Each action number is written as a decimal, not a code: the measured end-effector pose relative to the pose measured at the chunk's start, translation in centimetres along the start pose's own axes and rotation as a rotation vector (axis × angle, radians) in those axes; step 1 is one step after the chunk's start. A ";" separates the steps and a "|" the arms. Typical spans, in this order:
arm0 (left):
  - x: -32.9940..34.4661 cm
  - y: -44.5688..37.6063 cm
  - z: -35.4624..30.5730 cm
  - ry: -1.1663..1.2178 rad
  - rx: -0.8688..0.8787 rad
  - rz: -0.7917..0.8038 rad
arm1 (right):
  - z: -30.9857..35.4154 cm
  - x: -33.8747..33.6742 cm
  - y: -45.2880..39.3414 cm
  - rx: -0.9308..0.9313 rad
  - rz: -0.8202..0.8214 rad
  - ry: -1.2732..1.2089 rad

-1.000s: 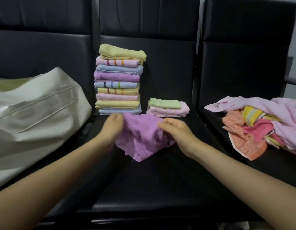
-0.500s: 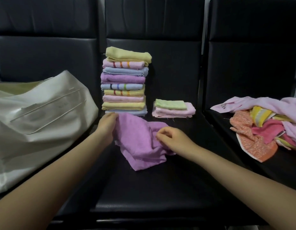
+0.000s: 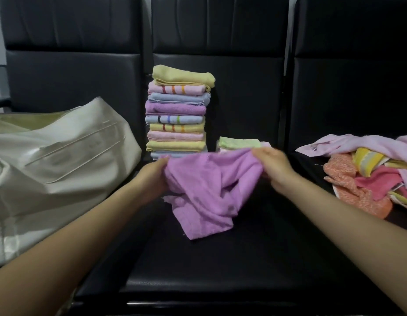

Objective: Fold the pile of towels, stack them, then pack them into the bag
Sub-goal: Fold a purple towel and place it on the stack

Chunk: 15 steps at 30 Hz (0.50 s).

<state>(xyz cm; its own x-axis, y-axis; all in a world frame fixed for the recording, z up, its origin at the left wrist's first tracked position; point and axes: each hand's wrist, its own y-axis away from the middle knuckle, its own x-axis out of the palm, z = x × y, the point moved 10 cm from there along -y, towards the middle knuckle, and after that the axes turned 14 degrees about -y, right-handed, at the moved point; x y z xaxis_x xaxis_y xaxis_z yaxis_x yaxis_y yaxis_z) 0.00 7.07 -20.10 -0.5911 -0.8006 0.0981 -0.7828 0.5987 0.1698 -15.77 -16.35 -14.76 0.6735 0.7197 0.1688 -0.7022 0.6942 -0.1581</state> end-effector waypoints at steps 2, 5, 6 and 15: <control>0.7 0.2 -1.0 0.111 0.001 0.036 | 1.8 -1.3 -2.0 -0.018 -0.170 -0.068; -0.1 -0.2 -0.2 0.082 -0.104 -0.077 | 1.6 0.0 -3.2 -0.025 -0.132 -0.151; -0.4 -0.5 0.2 0.093 -0.126 -0.093 | 1.0 0.5 -2.9 -0.034 -0.109 -0.050; -2.0 -1.4 2.4 -0.276 -0.065 -0.122 | -4.5 5.9 4.8 -0.099 0.345 0.706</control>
<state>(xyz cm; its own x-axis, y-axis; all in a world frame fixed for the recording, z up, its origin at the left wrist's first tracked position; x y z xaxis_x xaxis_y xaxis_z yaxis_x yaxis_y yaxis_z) 1.79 7.88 -22.89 -0.5312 -0.8243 -0.1957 -0.8423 0.4887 0.2274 -14.12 -8.74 -18.88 0.4316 0.7089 -0.5577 -0.8967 0.4042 -0.1802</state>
